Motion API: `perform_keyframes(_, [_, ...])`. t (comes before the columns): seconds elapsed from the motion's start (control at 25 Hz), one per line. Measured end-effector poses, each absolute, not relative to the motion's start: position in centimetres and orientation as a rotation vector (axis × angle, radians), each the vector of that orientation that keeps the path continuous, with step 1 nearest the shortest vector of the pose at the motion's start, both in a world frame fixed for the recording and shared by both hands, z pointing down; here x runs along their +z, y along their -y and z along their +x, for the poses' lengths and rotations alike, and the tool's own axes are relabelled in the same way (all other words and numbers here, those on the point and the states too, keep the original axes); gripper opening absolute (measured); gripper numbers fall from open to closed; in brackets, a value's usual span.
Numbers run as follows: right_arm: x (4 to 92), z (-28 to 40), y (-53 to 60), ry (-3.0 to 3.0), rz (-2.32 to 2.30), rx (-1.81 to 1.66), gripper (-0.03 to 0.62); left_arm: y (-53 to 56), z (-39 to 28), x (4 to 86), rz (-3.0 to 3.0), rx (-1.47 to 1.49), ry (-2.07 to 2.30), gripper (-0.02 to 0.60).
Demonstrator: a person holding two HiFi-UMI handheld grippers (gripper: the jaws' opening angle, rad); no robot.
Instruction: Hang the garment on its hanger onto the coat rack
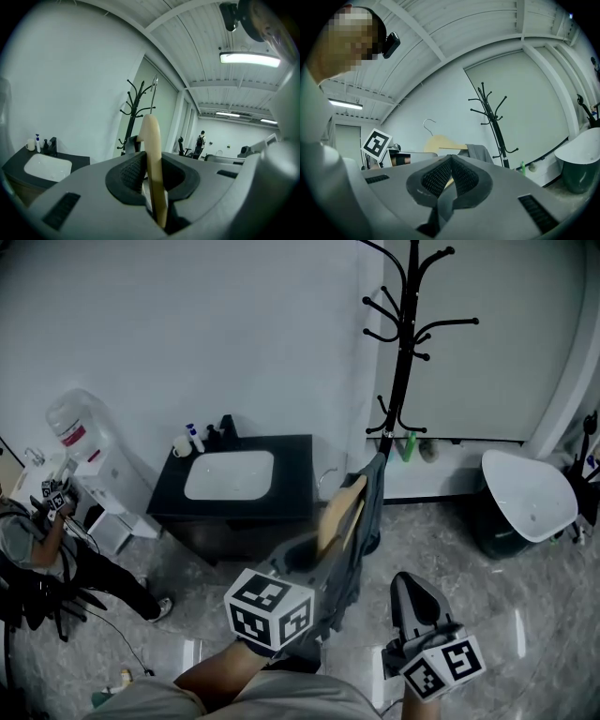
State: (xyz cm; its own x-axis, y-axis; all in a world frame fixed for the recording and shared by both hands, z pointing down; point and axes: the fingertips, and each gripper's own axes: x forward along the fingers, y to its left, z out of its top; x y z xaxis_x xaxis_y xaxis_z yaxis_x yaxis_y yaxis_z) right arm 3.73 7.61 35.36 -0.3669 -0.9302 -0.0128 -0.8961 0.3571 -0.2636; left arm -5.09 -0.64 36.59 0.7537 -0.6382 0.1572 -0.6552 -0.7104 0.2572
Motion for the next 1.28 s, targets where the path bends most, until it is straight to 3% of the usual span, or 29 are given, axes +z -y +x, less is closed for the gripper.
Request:
perform_keyframes(0.68, [34.2,5.0,12.0,-2.484,-1.595,-0.317,0.015,20.6,-4.9,35.0,2.687,0.099,1.168,0.057])
perform_keyframes(1.28, [32.5,16.3,28.5,-2.569,-1.409,-0.308,0.015,38.4,4.5,35.2,2.601,0.214,1.36,0.057])
